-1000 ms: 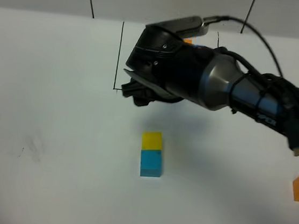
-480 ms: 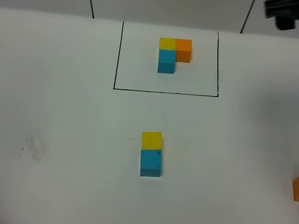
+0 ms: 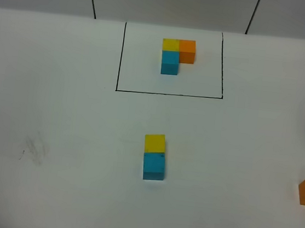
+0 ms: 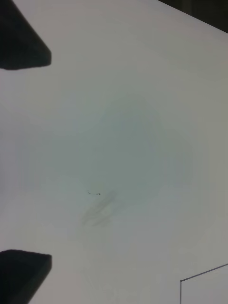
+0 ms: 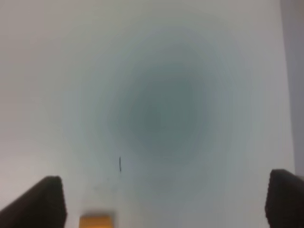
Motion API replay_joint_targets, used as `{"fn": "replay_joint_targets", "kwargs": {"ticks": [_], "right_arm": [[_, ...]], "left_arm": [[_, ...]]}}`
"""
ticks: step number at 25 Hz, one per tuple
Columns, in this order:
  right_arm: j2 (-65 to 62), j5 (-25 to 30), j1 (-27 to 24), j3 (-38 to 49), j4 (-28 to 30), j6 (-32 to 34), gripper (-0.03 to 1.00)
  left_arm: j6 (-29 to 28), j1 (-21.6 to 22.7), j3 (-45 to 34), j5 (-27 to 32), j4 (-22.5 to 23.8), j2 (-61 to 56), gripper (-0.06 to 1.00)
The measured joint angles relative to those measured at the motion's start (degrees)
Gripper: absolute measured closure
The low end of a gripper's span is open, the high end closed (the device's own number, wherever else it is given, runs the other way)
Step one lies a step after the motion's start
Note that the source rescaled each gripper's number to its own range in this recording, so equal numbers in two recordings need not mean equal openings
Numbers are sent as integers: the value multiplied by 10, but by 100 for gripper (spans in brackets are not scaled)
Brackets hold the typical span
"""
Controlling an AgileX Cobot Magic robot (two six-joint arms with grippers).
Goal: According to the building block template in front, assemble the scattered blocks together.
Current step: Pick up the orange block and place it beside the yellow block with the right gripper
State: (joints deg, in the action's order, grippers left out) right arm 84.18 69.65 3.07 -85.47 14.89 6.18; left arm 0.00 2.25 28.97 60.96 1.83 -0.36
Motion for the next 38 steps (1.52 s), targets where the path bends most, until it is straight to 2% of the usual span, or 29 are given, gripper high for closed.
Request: {"fn": "replay_joint_targets", "kwargs": {"ticks": [5, 8, 10, 15, 25, 33, 38], "right_arm": [[-29, 2, -14, 130, 9, -5, 32], [-41, 2, -15, 195, 4, -1, 33], [-46, -10, -16, 231, -20, 1, 33], [-50, -93, -16, 311, -96, -20, 33], [-50, -289, -16, 439, -108, -6, 33], [29, -382, -17, 482, -109, -3, 33], [96, -408, -40, 484, -114, -2, 34]], "left_arm": [[0, 0, 0, 0, 0, 0, 31], [0, 0, 0, 0, 0, 0, 31], [0, 0, 0, 0, 0, 0, 31], [0, 0, 0, 0, 0, 0, 31], [0, 0, 0, 0, 0, 0, 31], [0, 0, 0, 0, 0, 0, 31], [0, 0, 0, 0, 0, 0, 31]]}}
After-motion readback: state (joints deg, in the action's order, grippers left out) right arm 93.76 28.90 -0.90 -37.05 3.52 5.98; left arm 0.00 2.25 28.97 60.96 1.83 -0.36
